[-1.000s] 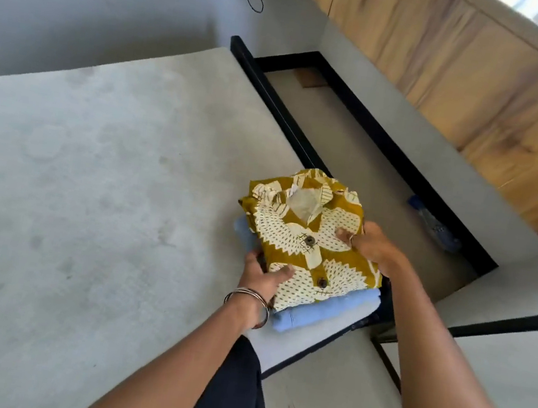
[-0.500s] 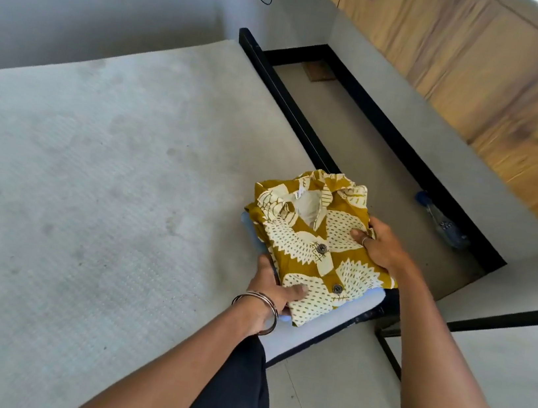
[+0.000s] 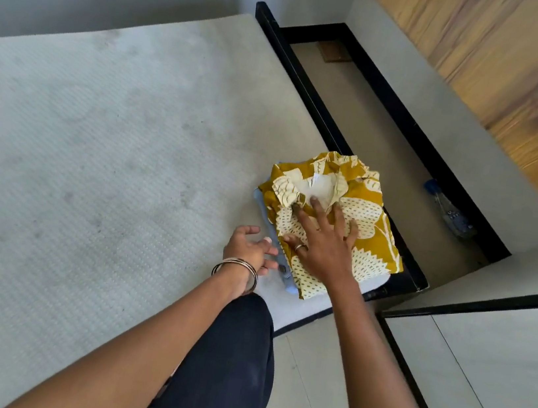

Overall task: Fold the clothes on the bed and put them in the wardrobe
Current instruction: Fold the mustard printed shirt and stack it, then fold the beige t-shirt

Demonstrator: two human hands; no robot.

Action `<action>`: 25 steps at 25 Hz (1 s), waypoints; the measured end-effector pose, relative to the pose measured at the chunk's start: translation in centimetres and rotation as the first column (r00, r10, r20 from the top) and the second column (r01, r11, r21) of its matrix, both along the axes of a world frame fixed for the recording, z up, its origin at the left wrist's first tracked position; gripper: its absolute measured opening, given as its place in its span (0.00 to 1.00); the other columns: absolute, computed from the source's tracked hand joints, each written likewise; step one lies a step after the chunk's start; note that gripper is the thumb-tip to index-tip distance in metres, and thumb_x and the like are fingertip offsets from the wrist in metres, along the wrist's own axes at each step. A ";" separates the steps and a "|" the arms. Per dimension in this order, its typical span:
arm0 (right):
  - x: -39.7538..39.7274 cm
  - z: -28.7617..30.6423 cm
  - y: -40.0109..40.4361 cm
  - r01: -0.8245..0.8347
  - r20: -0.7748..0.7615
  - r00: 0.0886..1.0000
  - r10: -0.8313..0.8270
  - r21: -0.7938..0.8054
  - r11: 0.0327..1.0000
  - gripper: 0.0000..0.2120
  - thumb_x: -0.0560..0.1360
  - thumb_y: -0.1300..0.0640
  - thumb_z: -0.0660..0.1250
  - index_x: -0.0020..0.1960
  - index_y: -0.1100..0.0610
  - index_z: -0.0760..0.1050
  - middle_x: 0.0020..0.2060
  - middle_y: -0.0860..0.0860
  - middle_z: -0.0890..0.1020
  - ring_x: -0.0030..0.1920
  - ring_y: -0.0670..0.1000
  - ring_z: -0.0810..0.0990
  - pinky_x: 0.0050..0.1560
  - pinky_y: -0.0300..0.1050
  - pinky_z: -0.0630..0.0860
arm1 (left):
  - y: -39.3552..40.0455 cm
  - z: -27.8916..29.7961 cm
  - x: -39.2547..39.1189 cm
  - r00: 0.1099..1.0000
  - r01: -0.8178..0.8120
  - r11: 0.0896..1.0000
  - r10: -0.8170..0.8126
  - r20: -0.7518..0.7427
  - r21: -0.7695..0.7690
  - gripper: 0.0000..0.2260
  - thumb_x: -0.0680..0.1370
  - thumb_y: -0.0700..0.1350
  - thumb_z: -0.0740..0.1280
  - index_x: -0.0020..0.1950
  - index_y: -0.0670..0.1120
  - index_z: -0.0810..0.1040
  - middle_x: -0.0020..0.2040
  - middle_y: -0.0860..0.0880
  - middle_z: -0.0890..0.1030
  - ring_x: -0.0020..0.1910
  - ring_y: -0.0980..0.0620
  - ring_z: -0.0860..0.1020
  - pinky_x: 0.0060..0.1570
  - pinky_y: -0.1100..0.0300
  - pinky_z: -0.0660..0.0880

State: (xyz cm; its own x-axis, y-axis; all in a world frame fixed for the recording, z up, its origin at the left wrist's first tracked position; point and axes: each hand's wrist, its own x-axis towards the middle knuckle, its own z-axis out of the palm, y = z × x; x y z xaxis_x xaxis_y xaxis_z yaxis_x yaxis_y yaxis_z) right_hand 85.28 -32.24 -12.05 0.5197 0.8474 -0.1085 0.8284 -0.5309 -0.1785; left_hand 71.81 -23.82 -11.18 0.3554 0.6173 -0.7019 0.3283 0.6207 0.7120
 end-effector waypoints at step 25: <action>-37.4 8.7 21.0 -0.239 0.010 0.970 0.242 0.195 0.951 0.09 0.79 0.55 0.61 0.56 0.51 0.77 0.50 0.51 0.80 0.56 0.57 0.75 0.59 0.58 0.60 | 14.9 7.6 -44.6 0.734 0.452 0.637 0.132 -0.666 0.624 0.10 0.79 0.45 0.60 0.54 0.54 0.80 0.52 0.54 0.83 0.56 0.50 0.78 0.59 0.53 0.67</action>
